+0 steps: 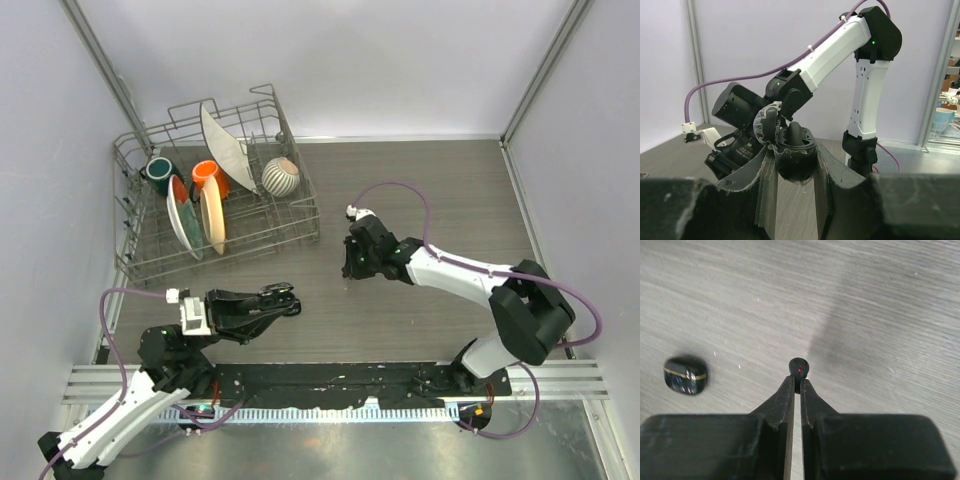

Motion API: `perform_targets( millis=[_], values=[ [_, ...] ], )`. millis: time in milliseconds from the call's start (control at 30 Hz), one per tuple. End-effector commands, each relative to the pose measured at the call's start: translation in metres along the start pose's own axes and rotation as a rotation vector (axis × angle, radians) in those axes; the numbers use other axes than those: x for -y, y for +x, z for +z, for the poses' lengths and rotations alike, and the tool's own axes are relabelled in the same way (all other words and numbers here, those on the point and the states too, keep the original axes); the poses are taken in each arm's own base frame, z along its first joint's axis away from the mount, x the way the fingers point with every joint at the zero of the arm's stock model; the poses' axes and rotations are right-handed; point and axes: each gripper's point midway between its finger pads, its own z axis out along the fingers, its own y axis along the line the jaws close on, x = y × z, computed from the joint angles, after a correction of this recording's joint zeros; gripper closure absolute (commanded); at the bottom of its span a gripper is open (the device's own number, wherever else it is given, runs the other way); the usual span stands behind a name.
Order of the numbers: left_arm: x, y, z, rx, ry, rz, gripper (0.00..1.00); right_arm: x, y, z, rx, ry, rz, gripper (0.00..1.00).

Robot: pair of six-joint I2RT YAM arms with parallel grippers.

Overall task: Insert the wireless bluetooth earbuds into the charging case
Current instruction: Pick up the earbud from the center of the board.

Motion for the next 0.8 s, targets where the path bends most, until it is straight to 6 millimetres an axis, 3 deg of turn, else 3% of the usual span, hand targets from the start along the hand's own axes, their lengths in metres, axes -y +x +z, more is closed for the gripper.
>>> perform_targets(
  millis=[0, 233, 600, 767],
  values=[
    [0.001, -0.017, 0.002, 0.042, -0.003, 0.030, 1.00, 0.013, 0.013, -0.027, -0.106, 0.027, -0.174, 0.97],
    [0.000, -0.013, 0.004, 0.028, -0.001, 0.027, 1.00, 0.038, 0.026, -0.025, -0.201, 0.149, -0.255, 0.98],
    [-0.001, -0.013, 0.004, 0.028, -0.005, 0.025, 1.00, 0.047, 0.038, -0.013, -0.239, 0.190, -0.295, 0.96],
    [-0.002, -0.012, 0.005, 0.023, -0.008, 0.024, 1.00, 0.049, 0.040, -0.009, -0.226, 0.199, -0.271, 0.90]
  ],
)
